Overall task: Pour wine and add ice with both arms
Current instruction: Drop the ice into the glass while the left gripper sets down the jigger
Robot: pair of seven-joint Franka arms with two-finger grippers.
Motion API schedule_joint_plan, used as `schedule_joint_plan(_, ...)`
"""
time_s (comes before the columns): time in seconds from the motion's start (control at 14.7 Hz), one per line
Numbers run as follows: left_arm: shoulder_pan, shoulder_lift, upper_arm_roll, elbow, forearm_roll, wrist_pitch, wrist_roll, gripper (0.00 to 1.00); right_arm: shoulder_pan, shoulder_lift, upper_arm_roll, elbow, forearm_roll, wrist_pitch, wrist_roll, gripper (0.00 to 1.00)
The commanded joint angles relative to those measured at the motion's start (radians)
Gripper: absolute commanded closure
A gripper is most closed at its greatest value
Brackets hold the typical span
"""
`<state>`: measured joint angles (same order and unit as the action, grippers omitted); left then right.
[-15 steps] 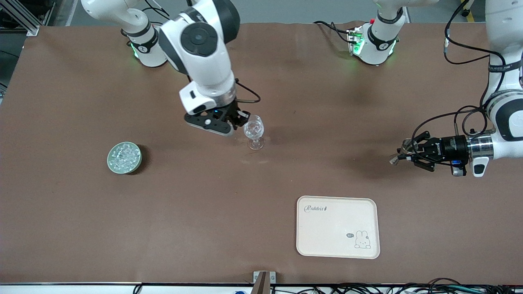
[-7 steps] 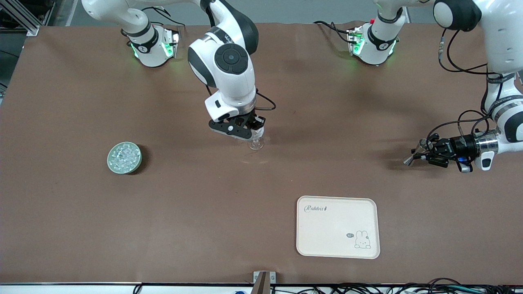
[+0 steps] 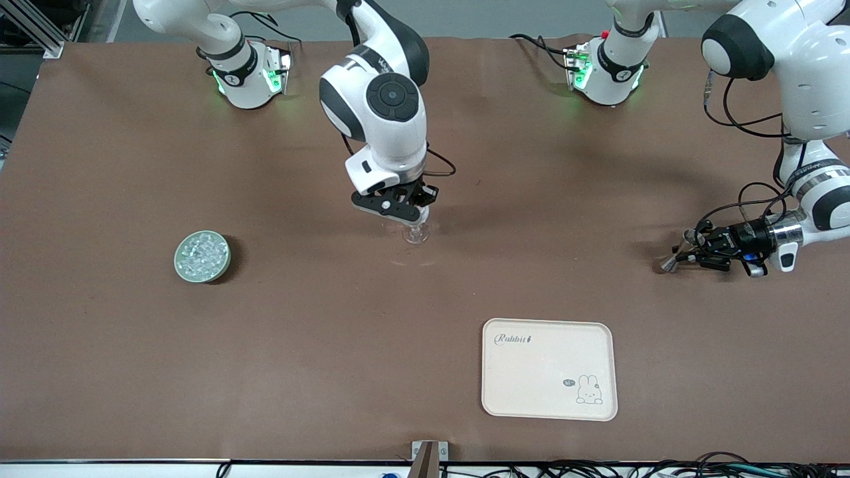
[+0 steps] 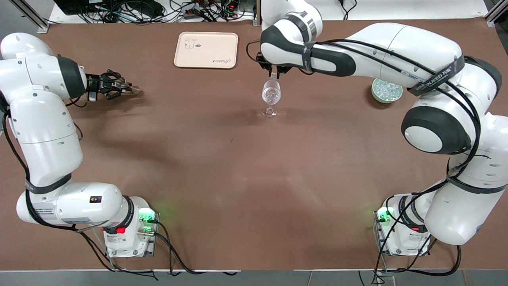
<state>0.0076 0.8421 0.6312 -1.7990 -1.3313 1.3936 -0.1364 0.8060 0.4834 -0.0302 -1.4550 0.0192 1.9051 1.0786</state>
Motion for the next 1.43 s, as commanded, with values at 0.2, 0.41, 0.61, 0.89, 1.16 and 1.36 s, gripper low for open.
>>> schedule_joint_plan(0.2,0.018,0.067,0.018,0.049,-0.04,-0.031,-0.012,0.96,0.015,0.001,-0.011,-0.025,-0.011,0.011,0.021,0.99)
schedule_joint_plan(0.41,0.023,0.071,0.019,0.059,-0.04,-0.045,-0.012,0.44,0.015,0.003,-0.013,-0.024,-0.011,0.011,0.021,0.98)
schedule_joint_plan(0.61,0.028,0.08,0.027,0.084,-0.04,-0.045,-0.067,0.0,0.013,0.004,-0.013,-0.024,-0.011,0.011,0.021,0.98)
schedule_joint_plan(0.89,0.029,0.075,0.036,0.11,-0.04,-0.044,-0.063,0.0,0.012,0.012,-0.014,-0.022,-0.015,0.017,0.02,0.98)
schedule_joint_plan(1.16,0.029,0.077,0.093,0.128,-0.028,-0.042,-0.052,0.0,0.012,0.012,-0.013,-0.021,-0.022,0.015,0.02,0.96)
schedule_joint_plan(1.36,0.028,0.065,0.136,0.206,0.054,-0.044,-0.054,0.0,0.005,0.012,-0.013,-0.019,-0.021,0.012,0.017,0.56)
